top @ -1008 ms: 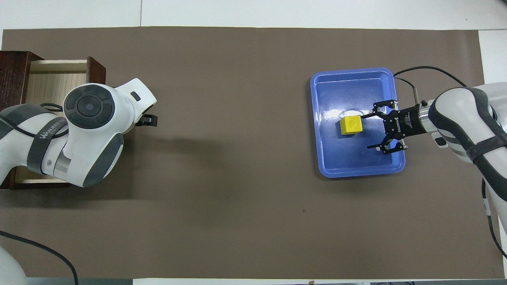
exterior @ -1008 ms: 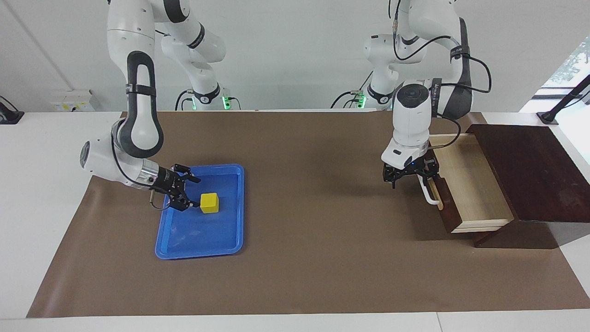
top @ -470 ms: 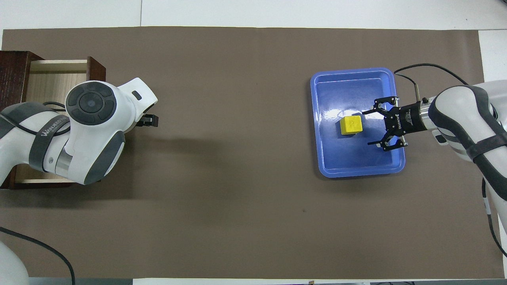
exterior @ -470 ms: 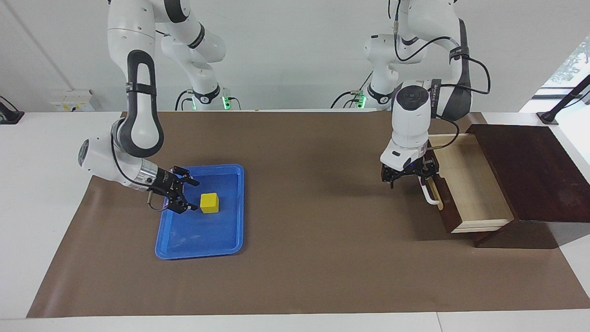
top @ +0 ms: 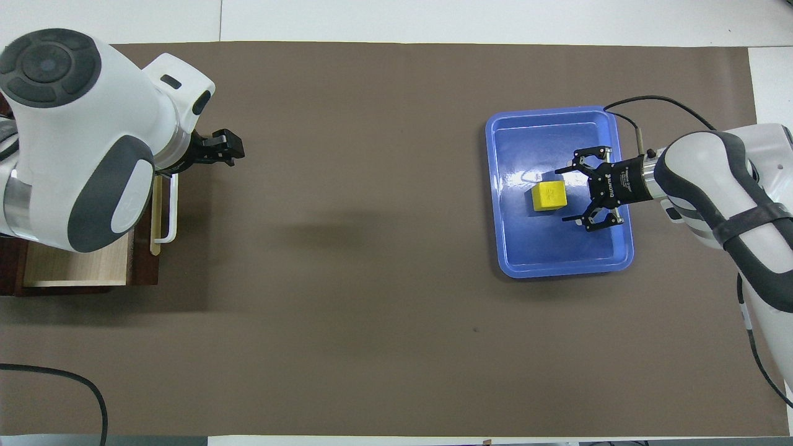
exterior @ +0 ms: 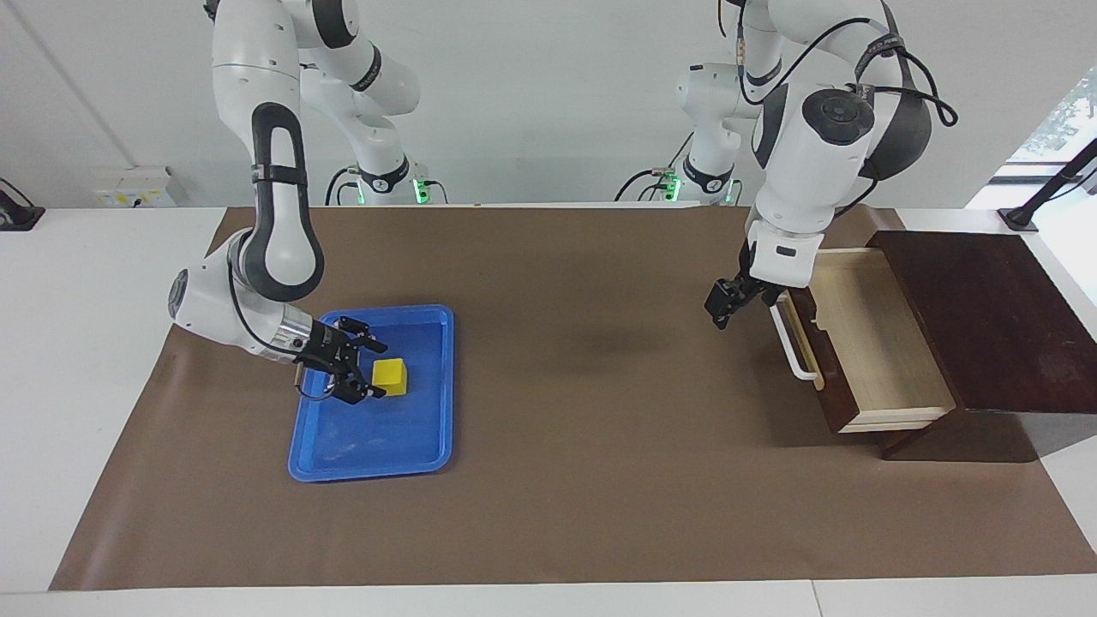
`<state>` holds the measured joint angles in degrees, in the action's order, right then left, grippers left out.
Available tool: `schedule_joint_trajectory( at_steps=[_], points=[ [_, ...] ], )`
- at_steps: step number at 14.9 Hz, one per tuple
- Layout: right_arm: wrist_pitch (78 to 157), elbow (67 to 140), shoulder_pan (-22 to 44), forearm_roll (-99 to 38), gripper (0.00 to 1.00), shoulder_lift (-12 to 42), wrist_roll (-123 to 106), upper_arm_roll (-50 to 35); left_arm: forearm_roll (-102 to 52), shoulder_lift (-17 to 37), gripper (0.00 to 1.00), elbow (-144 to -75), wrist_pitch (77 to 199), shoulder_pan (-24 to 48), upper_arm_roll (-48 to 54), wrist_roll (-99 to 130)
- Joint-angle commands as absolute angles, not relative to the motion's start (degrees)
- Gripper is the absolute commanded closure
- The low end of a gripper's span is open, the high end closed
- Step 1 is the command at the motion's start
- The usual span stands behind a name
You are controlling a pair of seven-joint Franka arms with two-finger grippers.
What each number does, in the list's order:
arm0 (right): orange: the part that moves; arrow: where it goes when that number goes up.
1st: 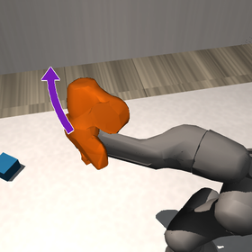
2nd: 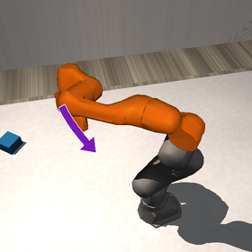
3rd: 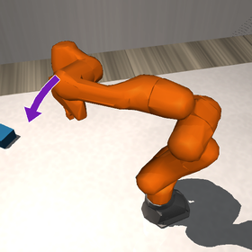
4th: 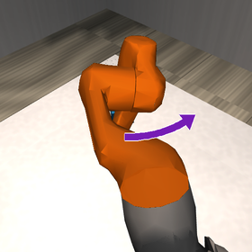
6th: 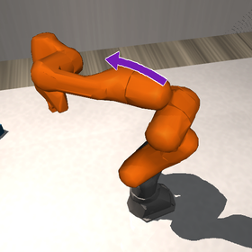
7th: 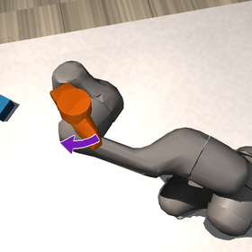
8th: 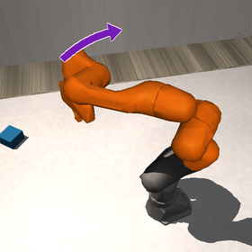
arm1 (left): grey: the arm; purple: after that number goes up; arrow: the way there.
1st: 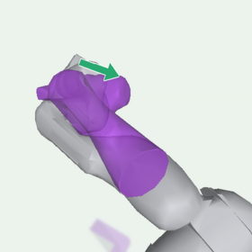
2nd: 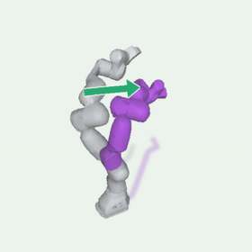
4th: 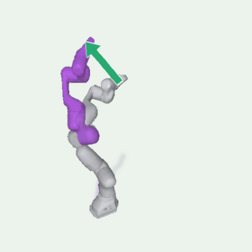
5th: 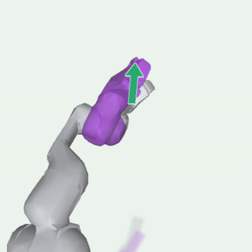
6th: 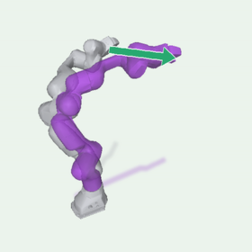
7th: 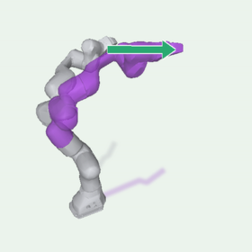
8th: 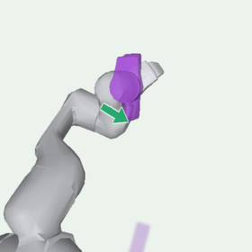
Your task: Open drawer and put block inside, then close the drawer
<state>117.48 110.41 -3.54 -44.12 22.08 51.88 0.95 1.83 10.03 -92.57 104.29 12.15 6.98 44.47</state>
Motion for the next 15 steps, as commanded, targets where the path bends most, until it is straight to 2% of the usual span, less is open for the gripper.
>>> schedule_joint_trajectory(
  at_steps=[1, 5, 6, 7, 9, 10, 15],
  points=[
    [118.3, 109.86, -3.78, -45.79, 0.0, 22.68, 49.75, 0.97, 0.35, 8.8, 0.0, -93.07, 102.75, 14.76, 6.33, 53.84],
    [119.44, 110.39, -3.78, -45.79, 0.01, 22.68, 49.13, 0.88, 0.18, 7.56, 0.0, -94.13, 103.27, 15.55, 6.5, 72.64],
    [119.53, 110.39, -3.69, -45.79, 0.11, 22.68, 49.04, 0.97, -0.26, 7.56, 0.0, -94.04, 103.27, 16.69, 6.5, 77.64],
    [119.53, 110.48, -3.78, -45.79, 0.26, 22.68, 48.87, 0.97, -1.48, 7.47, 0.0, -94.04, 103.27, 17.05, 6.5, 82.31],
    [119.44, 110.48, -3.78, -45.79, 0.67, 22.68, 47.99, 0.97, -2.98, 6.95, 0.0, -94.04, 103.27, 17.31, 6.59, 90.4],
    [119.44, 110.39, -3.78, -45.79, 1.0, 22.68, 47.99, 0.97, -2.99, 6.77, 0.0, -94.04, 103.36, 18.18, 6.59, 93.22],
    [120.59, 109.87, -2.55, -45.79, 1.0, 22.68, 48.86, 0.97, -3.77, 6.68, 0.0, -94.04, 103.45, 19.77, 6.68, 101.32]
  ],
)
